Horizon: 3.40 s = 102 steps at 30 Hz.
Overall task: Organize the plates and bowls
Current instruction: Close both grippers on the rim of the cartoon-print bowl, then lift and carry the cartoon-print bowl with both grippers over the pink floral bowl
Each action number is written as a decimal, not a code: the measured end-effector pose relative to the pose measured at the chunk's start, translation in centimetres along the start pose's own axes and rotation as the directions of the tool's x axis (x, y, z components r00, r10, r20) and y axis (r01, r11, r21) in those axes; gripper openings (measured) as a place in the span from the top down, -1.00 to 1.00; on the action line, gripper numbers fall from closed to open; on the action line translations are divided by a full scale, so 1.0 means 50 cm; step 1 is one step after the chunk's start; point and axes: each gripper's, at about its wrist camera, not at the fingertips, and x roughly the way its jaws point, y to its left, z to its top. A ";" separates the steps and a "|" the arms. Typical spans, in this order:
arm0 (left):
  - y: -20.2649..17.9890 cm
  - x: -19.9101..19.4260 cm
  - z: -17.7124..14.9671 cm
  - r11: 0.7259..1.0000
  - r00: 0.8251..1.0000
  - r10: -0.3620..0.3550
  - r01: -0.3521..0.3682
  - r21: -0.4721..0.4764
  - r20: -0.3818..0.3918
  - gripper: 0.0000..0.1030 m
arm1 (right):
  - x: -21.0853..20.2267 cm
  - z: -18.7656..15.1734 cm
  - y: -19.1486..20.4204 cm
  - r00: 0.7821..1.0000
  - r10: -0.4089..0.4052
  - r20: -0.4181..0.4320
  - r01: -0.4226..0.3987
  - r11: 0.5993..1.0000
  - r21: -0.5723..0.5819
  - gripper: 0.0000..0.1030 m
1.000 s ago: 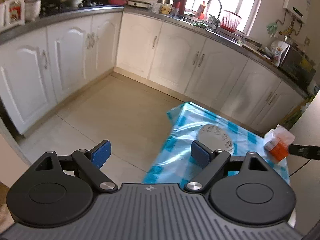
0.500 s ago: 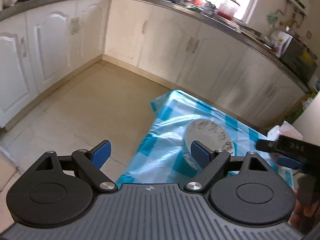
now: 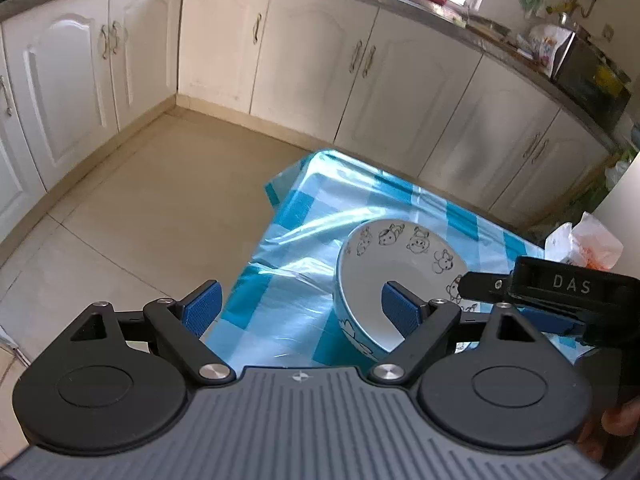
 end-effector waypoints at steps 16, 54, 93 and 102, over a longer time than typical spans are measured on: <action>-0.012 0.071 0.006 0.998 0.991 -0.056 0.054 -0.022 -0.124 0.32 | 0.065 0.006 0.010 0.993 0.070 -0.095 -0.066 0.997 0.041 0.56; -0.121 -0.063 -0.048 0.985 0.983 -0.171 0.169 -0.036 -0.060 0.89 | -0.144 -0.074 -0.026 0.999 0.035 0.001 -0.035 0.998 0.055 0.85; -0.488 -0.146 -0.269 0.917 0.933 -0.269 0.324 0.232 -0.239 0.91 | -0.504 -0.311 -0.393 0.989 -0.061 0.138 0.019 0.958 0.287 0.76; -0.522 -0.140 -0.304 0.926 0.957 -0.196 0.253 0.280 -0.215 0.92 | -0.479 -0.338 -0.437 0.993 -0.056 0.108 0.020 0.951 0.307 0.74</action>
